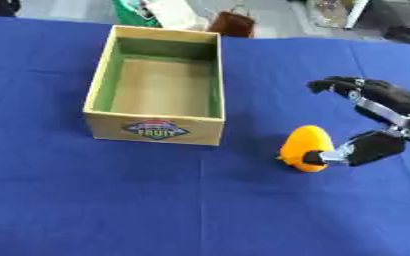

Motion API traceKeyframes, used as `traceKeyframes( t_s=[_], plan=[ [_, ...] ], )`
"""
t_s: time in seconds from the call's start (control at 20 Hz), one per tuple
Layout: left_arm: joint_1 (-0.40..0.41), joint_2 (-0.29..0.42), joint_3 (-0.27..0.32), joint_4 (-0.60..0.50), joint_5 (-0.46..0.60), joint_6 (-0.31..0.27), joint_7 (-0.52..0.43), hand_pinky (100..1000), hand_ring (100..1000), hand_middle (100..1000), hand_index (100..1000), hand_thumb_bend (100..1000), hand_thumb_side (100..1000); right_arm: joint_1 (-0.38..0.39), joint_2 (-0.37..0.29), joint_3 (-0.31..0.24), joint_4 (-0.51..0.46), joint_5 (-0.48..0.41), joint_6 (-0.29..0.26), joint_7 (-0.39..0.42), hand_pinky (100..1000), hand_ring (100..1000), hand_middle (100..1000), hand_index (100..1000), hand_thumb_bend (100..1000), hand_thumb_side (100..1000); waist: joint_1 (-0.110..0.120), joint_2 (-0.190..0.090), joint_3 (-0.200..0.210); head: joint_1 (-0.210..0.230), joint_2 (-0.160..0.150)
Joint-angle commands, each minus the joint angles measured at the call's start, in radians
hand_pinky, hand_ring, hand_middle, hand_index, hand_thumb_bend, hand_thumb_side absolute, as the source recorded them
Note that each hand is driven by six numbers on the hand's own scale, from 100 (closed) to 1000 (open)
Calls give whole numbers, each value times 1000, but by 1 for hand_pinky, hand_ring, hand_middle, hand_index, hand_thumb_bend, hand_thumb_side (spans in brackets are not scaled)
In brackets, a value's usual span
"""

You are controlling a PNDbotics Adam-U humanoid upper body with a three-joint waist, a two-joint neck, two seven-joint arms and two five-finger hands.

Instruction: Pick up objects on the table and place them in the box.

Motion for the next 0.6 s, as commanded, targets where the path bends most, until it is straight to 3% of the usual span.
traceKeyframes(
  t_s=[0.05, 0.6],
  plan=[
    [-6, 20, -2, -22, 4, -2, -6, 466, 352, 458, 538, 100, 787, -5, -32, 13, -17, 30, 25, 29, 920, 1000, 872, 1000, 695, 604, 1, -15, 1, -4, -9],
    [-6, 17, -3, -22, 5, -2, -11, 468, 353, 459, 538, 100, 788, 1, -18, 51, 8, 94, 107, 83, 910, 1000, 872, 1000, 662, 615, 1, -12, 7, -8, -10]
  ],
)
